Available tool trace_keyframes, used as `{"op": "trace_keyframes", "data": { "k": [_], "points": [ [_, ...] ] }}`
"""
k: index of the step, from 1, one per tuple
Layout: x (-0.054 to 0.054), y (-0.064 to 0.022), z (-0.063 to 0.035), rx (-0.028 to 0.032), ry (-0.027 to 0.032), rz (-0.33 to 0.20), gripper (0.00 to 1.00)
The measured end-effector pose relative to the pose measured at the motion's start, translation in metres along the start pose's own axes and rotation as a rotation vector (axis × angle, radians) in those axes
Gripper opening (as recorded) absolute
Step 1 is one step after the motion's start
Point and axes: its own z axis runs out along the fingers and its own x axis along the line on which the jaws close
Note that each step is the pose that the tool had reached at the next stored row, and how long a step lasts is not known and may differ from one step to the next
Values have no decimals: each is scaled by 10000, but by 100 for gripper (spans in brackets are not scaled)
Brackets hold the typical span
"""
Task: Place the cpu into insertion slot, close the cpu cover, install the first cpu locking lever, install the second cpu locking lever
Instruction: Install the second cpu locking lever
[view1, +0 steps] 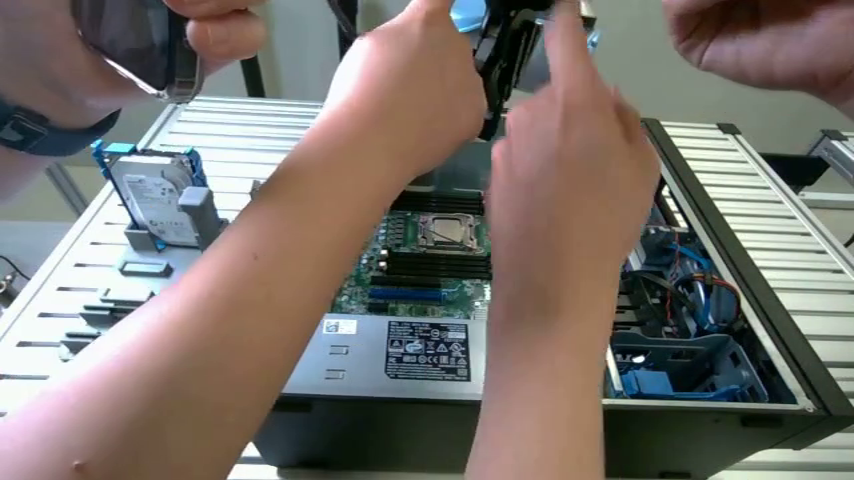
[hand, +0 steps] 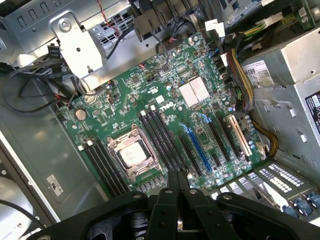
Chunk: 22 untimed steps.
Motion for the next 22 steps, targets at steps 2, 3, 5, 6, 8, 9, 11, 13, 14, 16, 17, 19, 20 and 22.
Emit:
{"op": "trace_keyframes", "data": {
  "k": [2, 3, 5, 6, 8, 9, 11, 13, 14, 16, 17, 19, 20, 22],
  "points": [
    [0, 0, 0, 0, 0, 1, 11],
    [0, 0, 0, 0, -1, 2, 11],
    [0, 0, 0, 0, -1, 2, 11],
    [0, 0, 0, 0, 0, 3, 11],
    [0, 0, 0, 0, 0, 4, 11],
    [0, 1, 0, 0, 0, 4, 11],
    [1, 1, 0, 0, 0, 4, 11],
    [1, 1, 0, 0, 0, 4, 11],
    [0, 1, 0, 0, 0, 6, 11],
    [0, 1, 0, 0, 0, 7, 11],
    [0, 1, 0, 0, 0, 7, 11],
    [0, 1, 0, 0, 0, 8, 11],
    [0, 1, 0, 0, 0, 9, 11],
    [3, 4, 0, 1, 2, 44, 11]
  ]
}}
